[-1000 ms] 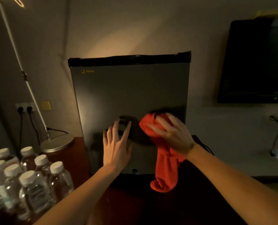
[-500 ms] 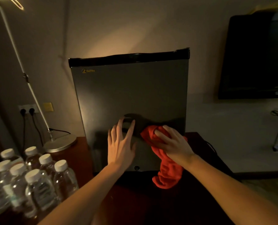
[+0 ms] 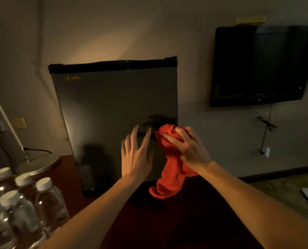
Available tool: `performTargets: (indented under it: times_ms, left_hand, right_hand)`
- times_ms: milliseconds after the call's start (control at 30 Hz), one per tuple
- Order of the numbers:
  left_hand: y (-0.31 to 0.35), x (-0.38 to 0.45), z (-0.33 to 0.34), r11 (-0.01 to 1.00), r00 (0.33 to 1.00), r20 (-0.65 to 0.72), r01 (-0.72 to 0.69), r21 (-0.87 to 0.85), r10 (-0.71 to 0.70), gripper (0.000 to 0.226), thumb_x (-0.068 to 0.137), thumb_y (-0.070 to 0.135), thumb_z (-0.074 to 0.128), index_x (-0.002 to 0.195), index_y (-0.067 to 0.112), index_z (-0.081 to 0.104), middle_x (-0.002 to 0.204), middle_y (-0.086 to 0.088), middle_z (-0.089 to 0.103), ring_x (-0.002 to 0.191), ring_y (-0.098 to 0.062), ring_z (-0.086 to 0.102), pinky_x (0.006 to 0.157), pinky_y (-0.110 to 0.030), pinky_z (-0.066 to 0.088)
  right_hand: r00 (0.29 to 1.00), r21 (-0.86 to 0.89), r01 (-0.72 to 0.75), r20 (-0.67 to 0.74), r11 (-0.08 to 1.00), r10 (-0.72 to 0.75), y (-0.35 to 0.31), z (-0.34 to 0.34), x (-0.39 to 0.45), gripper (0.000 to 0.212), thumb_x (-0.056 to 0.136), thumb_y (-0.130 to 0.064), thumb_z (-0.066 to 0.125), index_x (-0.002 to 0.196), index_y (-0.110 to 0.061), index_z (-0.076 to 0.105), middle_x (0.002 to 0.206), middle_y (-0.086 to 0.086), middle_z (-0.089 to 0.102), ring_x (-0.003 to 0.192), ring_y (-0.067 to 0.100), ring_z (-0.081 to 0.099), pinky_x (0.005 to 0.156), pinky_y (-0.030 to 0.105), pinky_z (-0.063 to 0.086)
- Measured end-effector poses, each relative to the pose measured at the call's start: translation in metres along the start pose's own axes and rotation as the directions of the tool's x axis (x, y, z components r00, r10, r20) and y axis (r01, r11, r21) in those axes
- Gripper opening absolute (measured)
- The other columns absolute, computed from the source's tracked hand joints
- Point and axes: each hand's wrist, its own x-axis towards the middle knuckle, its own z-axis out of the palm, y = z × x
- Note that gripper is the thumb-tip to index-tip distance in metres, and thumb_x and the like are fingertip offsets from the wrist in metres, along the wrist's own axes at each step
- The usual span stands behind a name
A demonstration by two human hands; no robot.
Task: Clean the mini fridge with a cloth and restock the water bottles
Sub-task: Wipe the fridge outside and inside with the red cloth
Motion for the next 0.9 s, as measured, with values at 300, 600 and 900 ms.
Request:
performTargets:
  times_ms: [300, 600, 900]
  left_hand:
    - [0.037, 0.020, 0.030, 1.000, 0.998, -0.061, 0.021, -0.021, -0.022, 0.075, 0.091, 0.034, 0.060, 0.154, 0.036, 0.019, 0.161, -0.005, 0.003, 0.144, -0.034, 0.016, 0.119, -0.053, 0.021]
    - [0.068, 0.074, 0.042, 0.994, 0.956, -0.286, 0.084, 0.066, -0.061, 0.061, 0.092, 0.031, 0.062, 0.148, 0.028, 0.037, 0.149, -0.009, 0.032, 0.136, -0.027, 0.030, 0.115, -0.050, 0.030]
    - [0.120, 0.140, -0.015, 0.963, 0.974, -0.210, 0.139, 0.229, -0.091, 0.061, 0.093, 0.038, 0.060, 0.149, 0.026, 0.038, 0.149, -0.008, 0.032, 0.137, -0.027, 0.035, 0.114, -0.047, 0.032]
  right_hand:
    - [0.977, 0.107, -0.162, -0.124, 0.981, 0.175, 0.076, 0.007, -0.004, 0.083, 0.068, 0.006, 0.068, 0.142, -0.026, 0.045, 0.134, 0.013, 0.039, 0.115, 0.040, 0.042, 0.098, 0.049, 0.048]
    - [0.976, 0.323, -0.182, -0.059, 0.929, 0.212, 0.139, 0.048, 0.040, 0.060, 0.081, -0.016, 0.048, 0.141, -0.021, 0.043, 0.138, 0.010, 0.037, 0.117, 0.041, 0.039, 0.093, 0.048, 0.045]
    - [0.990, 0.467, -0.139, 0.061, 0.873, 0.125, 0.177, 0.016, 0.116, 0.050, 0.088, -0.028, 0.043, 0.136, -0.015, 0.049, 0.132, 0.016, 0.044, 0.113, 0.036, 0.039, 0.086, 0.049, 0.049]
